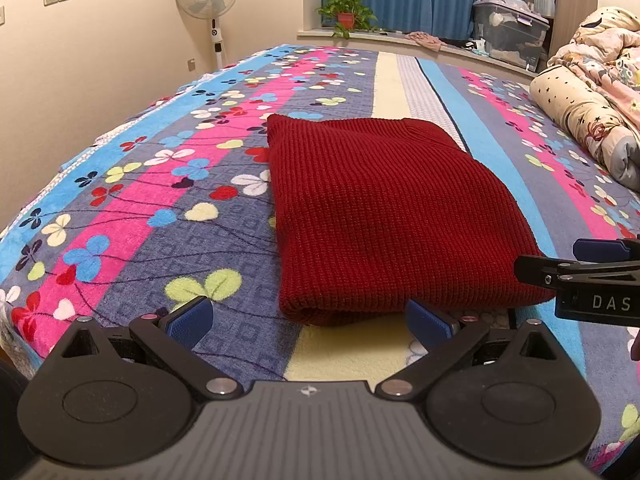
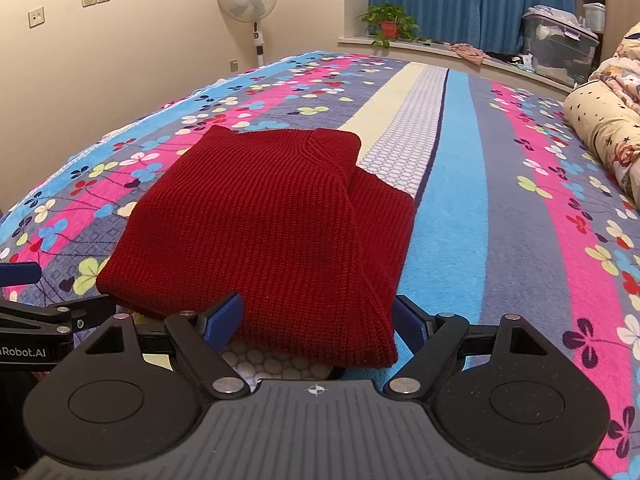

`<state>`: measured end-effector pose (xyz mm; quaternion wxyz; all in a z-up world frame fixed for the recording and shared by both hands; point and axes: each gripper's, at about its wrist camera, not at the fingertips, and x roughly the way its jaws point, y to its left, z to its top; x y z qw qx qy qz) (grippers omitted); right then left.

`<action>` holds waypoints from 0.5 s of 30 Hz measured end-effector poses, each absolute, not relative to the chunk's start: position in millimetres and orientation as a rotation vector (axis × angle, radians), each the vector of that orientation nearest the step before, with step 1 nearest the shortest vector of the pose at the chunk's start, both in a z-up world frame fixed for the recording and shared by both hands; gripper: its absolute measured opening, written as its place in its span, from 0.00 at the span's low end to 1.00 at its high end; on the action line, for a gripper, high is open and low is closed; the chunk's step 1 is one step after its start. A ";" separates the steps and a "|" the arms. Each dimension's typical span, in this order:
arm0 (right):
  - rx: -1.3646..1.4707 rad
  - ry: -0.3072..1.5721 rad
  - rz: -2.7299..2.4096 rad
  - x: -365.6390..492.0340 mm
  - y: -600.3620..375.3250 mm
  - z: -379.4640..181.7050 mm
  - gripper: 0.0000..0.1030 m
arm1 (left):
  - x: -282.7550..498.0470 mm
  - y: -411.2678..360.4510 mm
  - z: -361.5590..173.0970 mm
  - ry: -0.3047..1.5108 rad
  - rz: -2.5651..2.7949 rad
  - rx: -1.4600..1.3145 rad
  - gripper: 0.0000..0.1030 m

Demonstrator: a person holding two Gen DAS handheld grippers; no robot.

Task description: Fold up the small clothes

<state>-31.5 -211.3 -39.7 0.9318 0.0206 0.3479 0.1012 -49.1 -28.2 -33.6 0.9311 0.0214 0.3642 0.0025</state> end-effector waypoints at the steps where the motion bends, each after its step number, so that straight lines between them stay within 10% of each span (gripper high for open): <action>1: 0.042 0.713 0.207 -31.7 -211.2 -39.8 0.80 | -49.1 -28.1 -33.7 0.746 0.004 0.044 1.00; 15: 0.041 0.712 0.209 -31.4 -209.1 -40.1 0.80 | -49.1 -27.4 -33.4 0.745 0.003 0.044 1.00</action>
